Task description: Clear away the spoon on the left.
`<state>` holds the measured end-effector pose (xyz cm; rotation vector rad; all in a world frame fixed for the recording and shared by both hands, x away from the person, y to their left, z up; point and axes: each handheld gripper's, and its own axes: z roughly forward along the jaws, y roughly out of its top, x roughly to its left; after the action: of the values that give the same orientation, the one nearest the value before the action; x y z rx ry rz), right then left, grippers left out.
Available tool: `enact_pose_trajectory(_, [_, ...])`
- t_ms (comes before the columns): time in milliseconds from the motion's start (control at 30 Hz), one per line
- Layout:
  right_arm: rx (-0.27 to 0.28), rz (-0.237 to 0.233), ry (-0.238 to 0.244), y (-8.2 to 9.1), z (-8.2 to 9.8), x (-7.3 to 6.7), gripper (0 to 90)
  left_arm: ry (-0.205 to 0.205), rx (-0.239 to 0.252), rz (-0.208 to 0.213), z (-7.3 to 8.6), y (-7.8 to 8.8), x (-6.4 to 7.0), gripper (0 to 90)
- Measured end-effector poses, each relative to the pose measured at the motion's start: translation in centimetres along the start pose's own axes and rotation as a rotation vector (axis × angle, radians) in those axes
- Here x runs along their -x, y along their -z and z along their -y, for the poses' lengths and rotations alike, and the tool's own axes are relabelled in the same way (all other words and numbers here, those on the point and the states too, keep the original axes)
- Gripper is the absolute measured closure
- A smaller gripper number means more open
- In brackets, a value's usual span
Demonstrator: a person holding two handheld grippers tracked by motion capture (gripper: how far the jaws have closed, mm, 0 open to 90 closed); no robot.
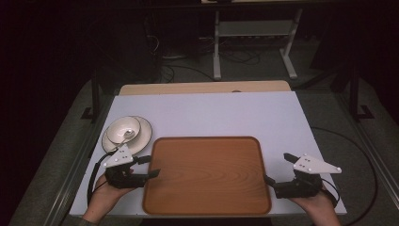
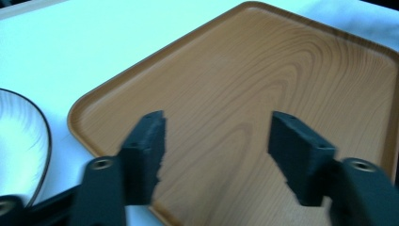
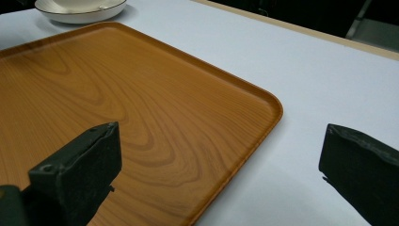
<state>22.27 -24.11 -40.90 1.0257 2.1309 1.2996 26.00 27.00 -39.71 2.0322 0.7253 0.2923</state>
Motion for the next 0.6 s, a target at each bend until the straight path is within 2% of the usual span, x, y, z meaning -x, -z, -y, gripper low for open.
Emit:
enact_pose_trajectory(233, [0.003,-0.001,-0.003,0.1,0.1,0.1,0.0,0.041,-0.005,-0.004,-0.2,0.6,-1.0,68.9])
enact_pose_trajectory(467, [0.001,0.0,-0.004,0.2,0.1,0.0,0.0,0.055,-0.003,-0.009,-0.7,0.8,-1.6,87.9])
enact_pose_trajectory(600, [0.003,0.001,-0.005,0.3,0.2,0.0,0.0,0.06,-0.006,-0.016,-0.9,1.0,-2.0,89.6])
